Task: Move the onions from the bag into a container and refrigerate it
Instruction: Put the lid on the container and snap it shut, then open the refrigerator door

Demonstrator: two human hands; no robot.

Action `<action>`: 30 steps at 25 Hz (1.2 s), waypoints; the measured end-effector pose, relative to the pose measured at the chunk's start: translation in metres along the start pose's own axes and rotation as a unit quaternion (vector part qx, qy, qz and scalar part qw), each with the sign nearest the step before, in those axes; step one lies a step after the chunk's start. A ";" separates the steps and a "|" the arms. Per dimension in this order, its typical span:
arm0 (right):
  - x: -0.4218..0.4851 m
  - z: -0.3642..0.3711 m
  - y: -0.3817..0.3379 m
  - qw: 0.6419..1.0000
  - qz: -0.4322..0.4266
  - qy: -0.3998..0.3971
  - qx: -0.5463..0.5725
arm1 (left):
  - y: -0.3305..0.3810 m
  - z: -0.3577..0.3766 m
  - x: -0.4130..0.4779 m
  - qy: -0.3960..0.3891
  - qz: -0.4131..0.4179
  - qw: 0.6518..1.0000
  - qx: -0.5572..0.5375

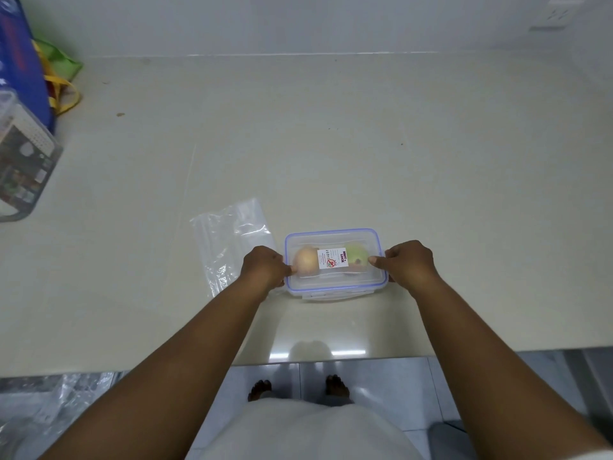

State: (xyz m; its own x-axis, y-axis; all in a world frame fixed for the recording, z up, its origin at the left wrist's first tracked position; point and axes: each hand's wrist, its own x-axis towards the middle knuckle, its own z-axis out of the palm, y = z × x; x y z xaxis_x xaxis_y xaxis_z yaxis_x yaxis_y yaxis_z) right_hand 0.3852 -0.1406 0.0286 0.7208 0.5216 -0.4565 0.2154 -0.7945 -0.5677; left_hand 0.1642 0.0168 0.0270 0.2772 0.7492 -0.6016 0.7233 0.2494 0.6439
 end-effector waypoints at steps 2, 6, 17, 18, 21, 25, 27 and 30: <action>0.004 -0.001 0.002 0.998 0.013 -0.022 0.053 | -0.004 0.001 0.003 -0.005 0.000 1.000 -0.024; 0.010 0.000 0.008 0.993 0.020 -0.044 0.107 | -0.006 0.002 0.003 -0.001 0.004 0.999 -0.045; 0.001 0.012 0.013 0.995 -0.022 0.010 0.093 | -0.011 0.012 -0.001 0.032 0.017 0.996 -0.079; -0.003 0.015 0.014 0.995 -0.031 0.021 0.088 | -0.013 0.013 -0.002 0.036 0.018 0.996 -0.082; -0.013 0.024 0.015 0.994 -0.067 0.046 0.073 | -0.018 0.019 -0.003 0.053 0.026 0.995 -0.084; -0.021 0.035 0.015 0.993 -0.082 0.088 0.009 | -0.025 0.024 -0.005 0.065 0.054 0.995 -0.057; -0.026 0.039 0.014 0.992 -0.067 0.105 0.003 | -0.029 0.023 -0.007 0.069 0.085 0.993 -0.032; -0.035 0.041 0.012 0.994 -0.053 0.097 0.018 | -0.033 0.020 -0.007 0.060 0.136 0.988 0.042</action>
State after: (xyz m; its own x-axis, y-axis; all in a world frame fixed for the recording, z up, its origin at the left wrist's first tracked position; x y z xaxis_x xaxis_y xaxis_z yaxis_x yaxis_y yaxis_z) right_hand 0.3358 -0.1556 0.0095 0.8100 0.5288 -0.2538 0.2758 -0.7253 -0.6308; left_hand 0.1512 -0.0091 0.0005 0.3952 0.8504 -0.3472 0.6838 -0.0199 0.7294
